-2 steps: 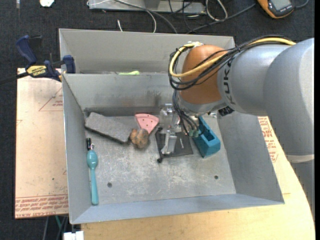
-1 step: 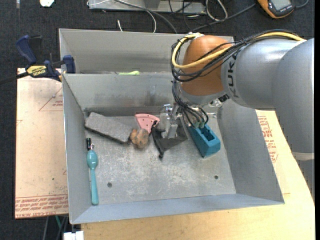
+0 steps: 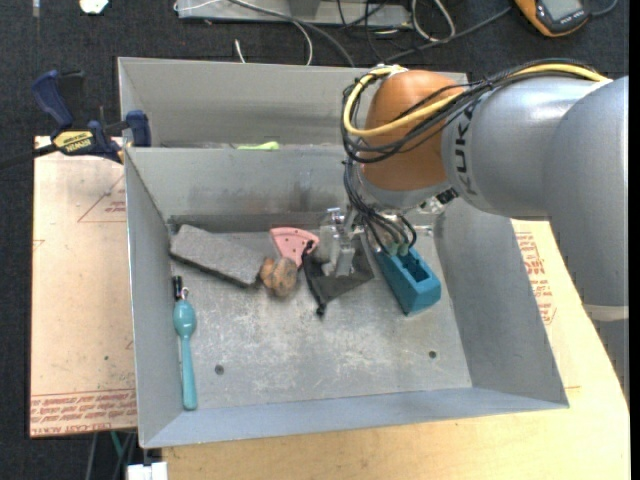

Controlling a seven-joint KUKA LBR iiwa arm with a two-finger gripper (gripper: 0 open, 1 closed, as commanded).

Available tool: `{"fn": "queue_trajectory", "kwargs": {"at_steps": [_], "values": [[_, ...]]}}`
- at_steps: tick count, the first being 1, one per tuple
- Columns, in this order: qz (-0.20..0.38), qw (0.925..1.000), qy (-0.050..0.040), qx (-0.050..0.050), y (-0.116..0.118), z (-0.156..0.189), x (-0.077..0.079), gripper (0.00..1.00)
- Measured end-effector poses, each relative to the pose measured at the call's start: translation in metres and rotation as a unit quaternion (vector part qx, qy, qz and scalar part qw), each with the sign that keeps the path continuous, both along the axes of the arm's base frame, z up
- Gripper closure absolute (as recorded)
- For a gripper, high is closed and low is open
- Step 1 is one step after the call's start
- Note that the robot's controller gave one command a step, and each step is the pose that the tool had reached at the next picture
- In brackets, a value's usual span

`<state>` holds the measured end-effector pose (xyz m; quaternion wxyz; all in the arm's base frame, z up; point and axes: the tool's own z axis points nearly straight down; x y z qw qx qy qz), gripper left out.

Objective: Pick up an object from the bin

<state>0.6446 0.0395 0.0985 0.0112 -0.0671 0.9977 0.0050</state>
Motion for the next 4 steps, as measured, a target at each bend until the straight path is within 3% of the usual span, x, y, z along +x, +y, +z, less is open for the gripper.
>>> {"fn": "queue_trajectory", "kwargs": {"at_steps": [1, 2, 3, 4], "values": [[-0.011, 0.9999, 0.0028, 0.0, -0.004, 0.058, -0.009, 1.0], [-0.101, 0.9949, 0.0016, 0.003, -0.02, 0.087, -0.011, 1.0], [-0.089, 0.996, 0.004, 0.002, -0.009, 0.148, -0.013, 1.0], [-0.134, 0.9909, 0.0085, 0.002, -0.013, 0.248, -0.02, 1.0]]}}
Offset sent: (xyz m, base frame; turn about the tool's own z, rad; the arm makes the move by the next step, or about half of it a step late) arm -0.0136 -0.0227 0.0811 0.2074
